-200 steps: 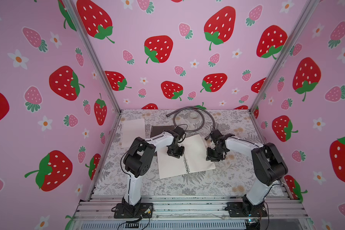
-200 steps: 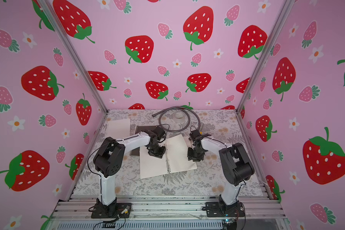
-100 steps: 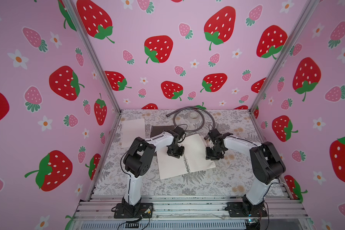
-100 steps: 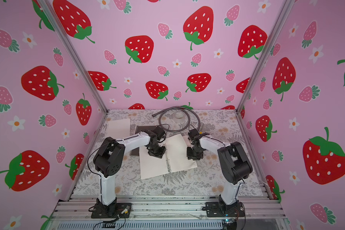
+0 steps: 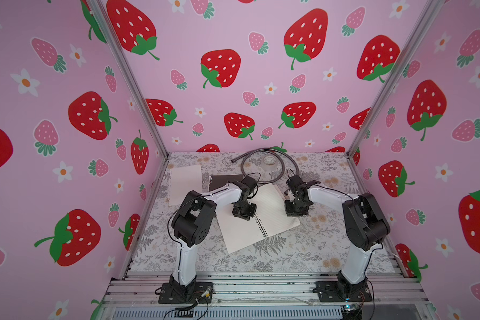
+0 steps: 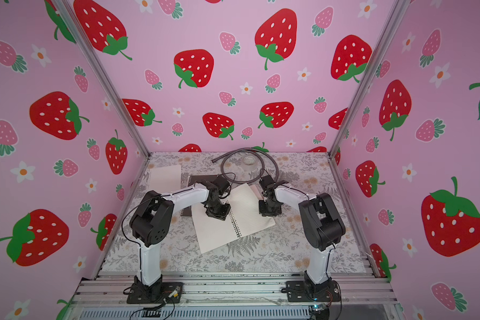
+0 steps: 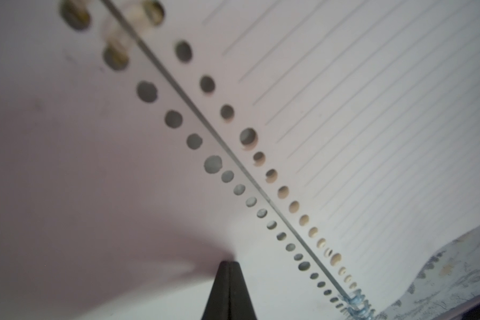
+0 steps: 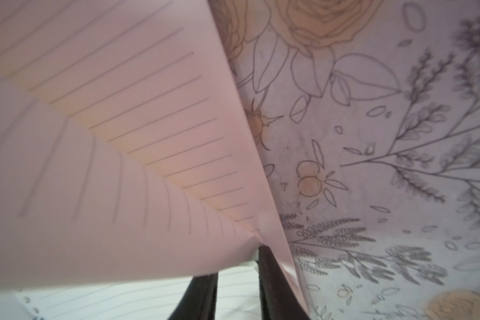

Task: Tear off pages from different notebooks
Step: Tear off the paper from the notebook.

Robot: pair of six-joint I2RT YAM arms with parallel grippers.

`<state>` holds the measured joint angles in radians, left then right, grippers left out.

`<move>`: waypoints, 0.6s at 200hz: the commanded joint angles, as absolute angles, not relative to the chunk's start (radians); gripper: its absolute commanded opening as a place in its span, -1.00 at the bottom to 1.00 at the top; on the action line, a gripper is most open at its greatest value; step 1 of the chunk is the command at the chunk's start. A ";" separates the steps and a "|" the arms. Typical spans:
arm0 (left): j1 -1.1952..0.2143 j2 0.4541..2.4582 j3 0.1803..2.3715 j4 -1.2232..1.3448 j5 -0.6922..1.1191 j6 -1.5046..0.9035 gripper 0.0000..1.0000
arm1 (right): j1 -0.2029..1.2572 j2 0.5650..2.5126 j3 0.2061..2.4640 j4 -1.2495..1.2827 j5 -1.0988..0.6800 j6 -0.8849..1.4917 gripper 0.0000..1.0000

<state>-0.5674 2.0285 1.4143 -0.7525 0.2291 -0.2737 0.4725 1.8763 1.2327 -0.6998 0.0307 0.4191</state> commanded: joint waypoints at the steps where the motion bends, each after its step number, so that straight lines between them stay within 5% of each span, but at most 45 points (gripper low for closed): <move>1: -0.565 2.046 1.408 -0.793 0.220 -0.275 -1.00 | 0.480 1.940 1.243 -0.724 0.131 0.404 -0.54; 120: -0.564 2.050 1.413 -0.798 0.221 -0.272 -1.00 | 0.528 1.853 1.282 -0.745 0.208 0.389 -1.00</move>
